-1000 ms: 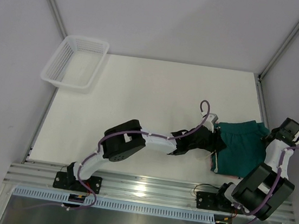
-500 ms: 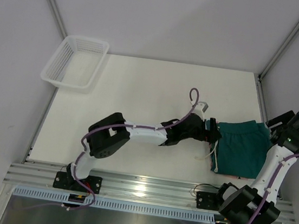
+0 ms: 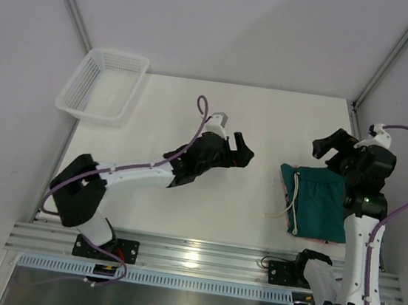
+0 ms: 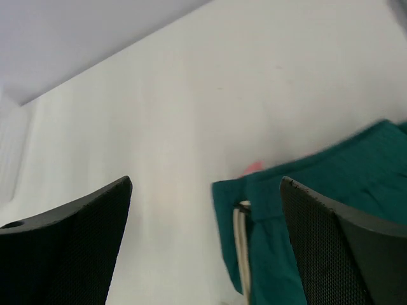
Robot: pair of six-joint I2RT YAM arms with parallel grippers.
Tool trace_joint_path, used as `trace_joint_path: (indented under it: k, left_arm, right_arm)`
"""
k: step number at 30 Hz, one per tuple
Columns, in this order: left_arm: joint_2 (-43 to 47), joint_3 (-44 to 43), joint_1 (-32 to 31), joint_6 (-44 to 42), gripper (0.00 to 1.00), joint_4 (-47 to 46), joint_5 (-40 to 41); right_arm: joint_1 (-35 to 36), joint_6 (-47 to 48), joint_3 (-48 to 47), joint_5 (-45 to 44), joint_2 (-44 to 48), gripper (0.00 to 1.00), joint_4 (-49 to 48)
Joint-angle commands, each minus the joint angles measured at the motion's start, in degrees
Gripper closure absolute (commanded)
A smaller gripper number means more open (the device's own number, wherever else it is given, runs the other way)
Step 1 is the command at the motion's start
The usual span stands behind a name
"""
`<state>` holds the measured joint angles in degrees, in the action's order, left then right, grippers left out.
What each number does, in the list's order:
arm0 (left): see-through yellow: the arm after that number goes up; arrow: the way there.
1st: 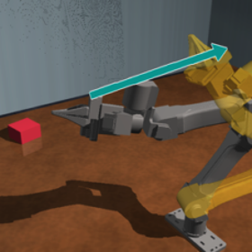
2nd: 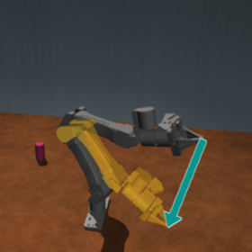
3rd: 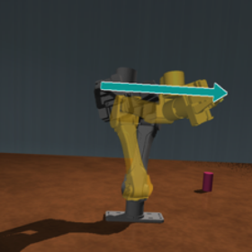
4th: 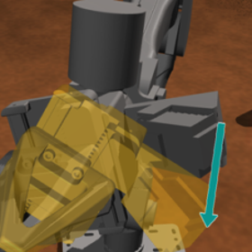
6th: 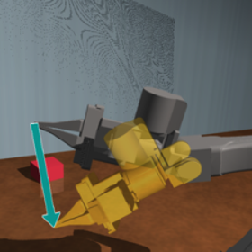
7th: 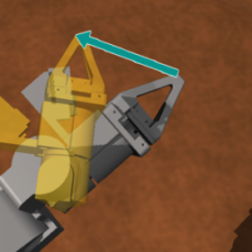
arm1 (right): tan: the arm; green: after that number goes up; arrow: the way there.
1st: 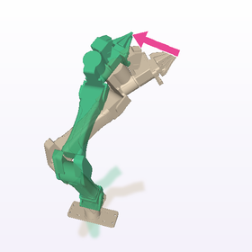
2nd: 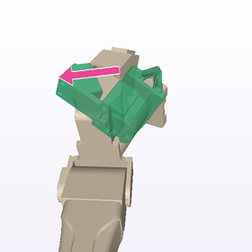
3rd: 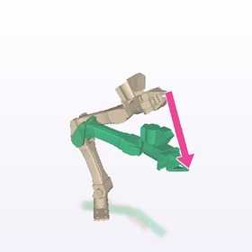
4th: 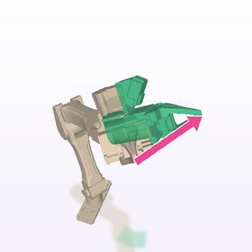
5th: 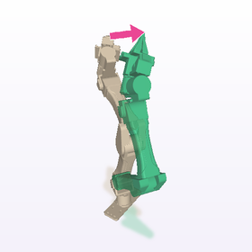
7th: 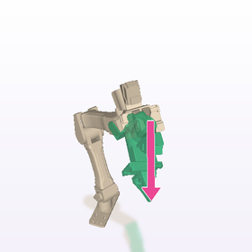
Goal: Fold and stack the shorts
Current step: Neatly place the folded shorts to the corner
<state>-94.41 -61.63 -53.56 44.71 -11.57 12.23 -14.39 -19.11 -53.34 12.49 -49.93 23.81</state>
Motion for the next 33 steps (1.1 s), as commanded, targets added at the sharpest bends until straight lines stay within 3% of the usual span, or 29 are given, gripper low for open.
trace_joint_path:
  k: [1, 3, 4, 7, 8, 11, 15, 17, 24, 33]
  left_arm:
    - [11.59, 6.75, 2.32, -2.69, 0.01, 1.81, 5.51]
    - [19.30, 9.23, 2.32, -4.54, 0.01, 3.48, 9.37]
    - [22.14, 13.16, 2.32, -5.33, 0.01, 4.27, 10.26]
    - [32.48, 17.67, 2.32, -7.88, 0.01, 8.91, 14.55]
    - [34.71, 20.38, 2.32, -8.93, 0.01, 10.33, 15.97]
    - [44.03, 25.21, 2.41, -11.04, 0.01, 15.78, 20.46]
    - [55.37, 32.26, 2.50, -14.73, 0.01, 17.02, 23.36]
    - [61.70, 37.34, 2.58, -16.75, 0.01, 17.02, 24.16]
    - [74.98, 47.46, 2.58, -20.36, 0.01, 17.55, 22.75]
    - [76.32, 49.41, 2.58, -20.36, 0.01, 15.97, 23.97]
  right_arm:
    - [7.68, 0.92, 3.75, 4.90, 2.20, 0.00, -7.44]
    - [11.82, 1.79, 5.78, 4.56, 3.43, 0.01, -10.00]
    - [17.50, 4.32, 7.19, 3.43, 3.70, 0.00, -11.41]
    - [28.93, 7.94, 8.60, -5.78, 3.79, 0.01, -11.94]
    - [31.33, 8.91, 9.21, -9.99, 3.79, 0.01, -12.47]
    - [36.96, 9.10, 12.72, -10.82, 4.14, 0.00, -16.85]
    - [43.82, 10.67, 22.56, -13.54, 6.33, 0.01, -30.71]
    - [47.33, 10.85, 28.08, -18.89, 7.30, 0.01, -35.39]
    - [49.02, 10.33, 36.99, -21.46, 9.59, 0.01, -42.71]
    - [49.02, 10.15, 35.94, -18.65, 5.81, 0.01, -43.32]
